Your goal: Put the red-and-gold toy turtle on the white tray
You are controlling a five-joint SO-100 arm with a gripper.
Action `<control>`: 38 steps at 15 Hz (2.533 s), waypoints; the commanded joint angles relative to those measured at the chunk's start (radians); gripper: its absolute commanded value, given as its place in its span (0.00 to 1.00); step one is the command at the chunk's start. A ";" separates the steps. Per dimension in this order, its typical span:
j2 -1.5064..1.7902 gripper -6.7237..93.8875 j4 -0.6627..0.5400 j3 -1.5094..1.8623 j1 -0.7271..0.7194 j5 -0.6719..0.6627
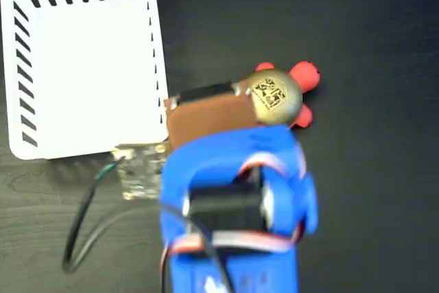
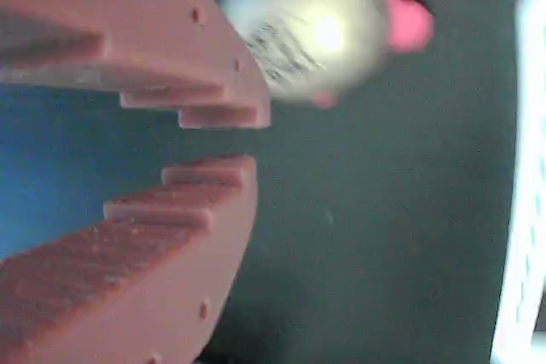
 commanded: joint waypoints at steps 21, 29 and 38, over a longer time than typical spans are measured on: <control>-0.726 0.55 0.025 -0.322 0.285 -0.750; -0.730 0.60 -0.123 -0.104 0.276 -0.749; -0.857 0.60 -0.265 -0.060 0.272 -0.649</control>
